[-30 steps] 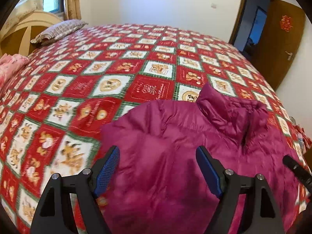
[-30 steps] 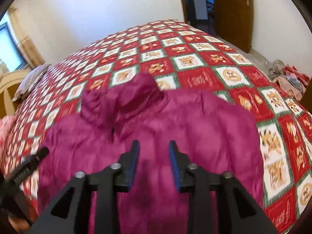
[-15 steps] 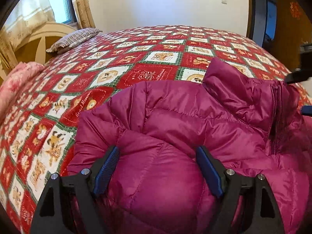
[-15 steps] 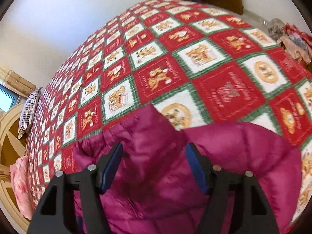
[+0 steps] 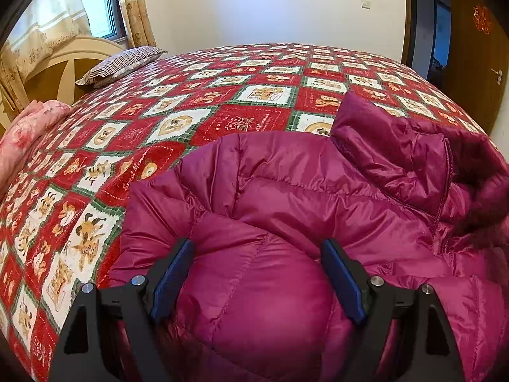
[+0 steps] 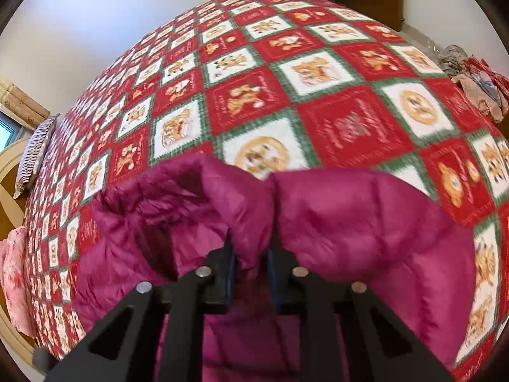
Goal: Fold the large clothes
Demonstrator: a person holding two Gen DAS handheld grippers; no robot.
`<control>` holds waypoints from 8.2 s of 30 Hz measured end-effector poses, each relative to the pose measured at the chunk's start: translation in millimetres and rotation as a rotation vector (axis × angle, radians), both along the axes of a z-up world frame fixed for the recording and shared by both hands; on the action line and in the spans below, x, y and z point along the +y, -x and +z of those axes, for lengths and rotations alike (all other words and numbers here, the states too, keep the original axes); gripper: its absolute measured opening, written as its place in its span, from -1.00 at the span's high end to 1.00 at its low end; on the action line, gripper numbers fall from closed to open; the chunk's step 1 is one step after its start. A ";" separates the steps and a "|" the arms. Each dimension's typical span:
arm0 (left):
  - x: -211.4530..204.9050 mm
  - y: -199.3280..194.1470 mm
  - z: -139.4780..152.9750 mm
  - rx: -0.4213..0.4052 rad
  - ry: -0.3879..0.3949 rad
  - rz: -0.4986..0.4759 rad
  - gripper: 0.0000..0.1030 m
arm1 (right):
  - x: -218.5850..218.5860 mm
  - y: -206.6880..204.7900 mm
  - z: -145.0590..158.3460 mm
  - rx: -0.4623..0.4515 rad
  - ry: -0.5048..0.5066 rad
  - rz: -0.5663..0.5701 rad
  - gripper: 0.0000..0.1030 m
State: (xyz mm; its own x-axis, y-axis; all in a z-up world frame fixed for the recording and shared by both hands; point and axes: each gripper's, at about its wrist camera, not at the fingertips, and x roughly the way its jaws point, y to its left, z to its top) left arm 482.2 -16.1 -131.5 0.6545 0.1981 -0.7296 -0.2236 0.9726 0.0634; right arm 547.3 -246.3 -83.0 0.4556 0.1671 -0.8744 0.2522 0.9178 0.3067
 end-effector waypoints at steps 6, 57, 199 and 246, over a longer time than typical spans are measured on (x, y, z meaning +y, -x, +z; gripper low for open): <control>-0.1 0.8 0.6 -0.002 0.007 -0.002 -0.62 | -5.8 22.1 -12.9 0.002 0.036 0.009 0.71; -1.9 -5.9 -1.5 -0.045 0.310 -0.116 0.60 | -5.1 68.0 -42.3 -0.332 0.098 0.035 0.77; 115.6 397.7 12.3 0.094 0.247 -0.507 -0.08 | -37.7 474.5 7.7 -0.242 0.310 0.095 -0.24; 137.3 404.2 14.8 0.083 0.541 -0.568 0.66 | -28.5 466.4 11.6 -0.288 -0.132 0.241 0.78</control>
State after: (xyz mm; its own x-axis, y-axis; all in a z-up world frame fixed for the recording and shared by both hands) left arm 78.1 121.2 -116.6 0.4887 -0.5466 -0.6800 0.3013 0.8372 -0.4564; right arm 80.9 -274.8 -71.4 0.6132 0.4014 -0.6803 -0.0788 0.8880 0.4530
